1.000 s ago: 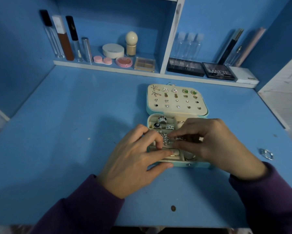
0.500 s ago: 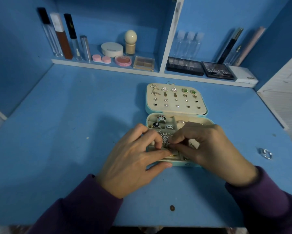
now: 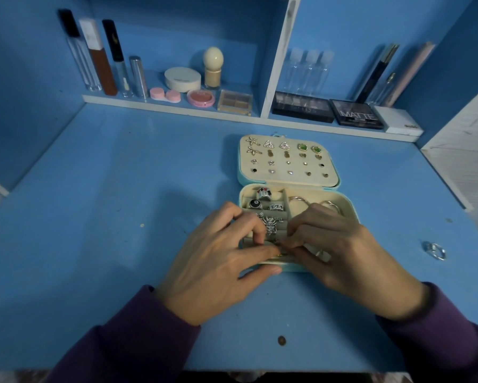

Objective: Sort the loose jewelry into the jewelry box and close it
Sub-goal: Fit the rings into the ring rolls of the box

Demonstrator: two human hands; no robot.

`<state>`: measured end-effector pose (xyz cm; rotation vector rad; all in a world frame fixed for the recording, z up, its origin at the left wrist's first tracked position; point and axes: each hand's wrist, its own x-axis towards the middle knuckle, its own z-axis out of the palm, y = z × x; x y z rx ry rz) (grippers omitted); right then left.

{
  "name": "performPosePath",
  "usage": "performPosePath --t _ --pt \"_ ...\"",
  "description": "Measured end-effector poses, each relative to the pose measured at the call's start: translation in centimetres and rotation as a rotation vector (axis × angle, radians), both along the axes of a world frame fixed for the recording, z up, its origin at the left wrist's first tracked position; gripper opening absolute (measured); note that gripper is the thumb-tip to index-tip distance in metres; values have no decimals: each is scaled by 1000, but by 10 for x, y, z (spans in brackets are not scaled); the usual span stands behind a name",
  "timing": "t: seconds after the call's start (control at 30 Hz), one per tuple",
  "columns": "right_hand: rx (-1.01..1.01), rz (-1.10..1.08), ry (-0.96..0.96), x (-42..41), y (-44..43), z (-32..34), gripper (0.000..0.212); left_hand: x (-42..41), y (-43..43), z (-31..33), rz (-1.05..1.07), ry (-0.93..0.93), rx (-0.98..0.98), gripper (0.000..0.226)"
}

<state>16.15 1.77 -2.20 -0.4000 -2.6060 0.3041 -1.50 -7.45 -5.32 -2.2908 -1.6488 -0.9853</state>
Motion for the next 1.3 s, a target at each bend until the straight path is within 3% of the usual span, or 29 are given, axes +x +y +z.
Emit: performPosePath --t 0.27,0.47,0.63,0.83,0.9,1.1,1.3 --pt "-76 -4 -37 -3 3 4 16 -1 0 -1 -9 2 0 22" --pt "-138 29 -140 -2 5 11 10 -1 -1 -2 8 12 -17 24" --pt "-180 2 -159 -3 3 17 23 -1 -2 -4 41 17 1 28" --pt "-657 -135 51 11 3 17 36 1 -2 -3 81 32 -12 39" --pt "-703 -219 136 20 5 16 34 2 -3 -1 74 41 -23 37" --pt "-508 -484 113 70 35 28 30 3 -4 -2 69 30 -75 40" --pt "-306 -741 -321 136 69 33 34 2 -4 0 133 -95 -55 45"
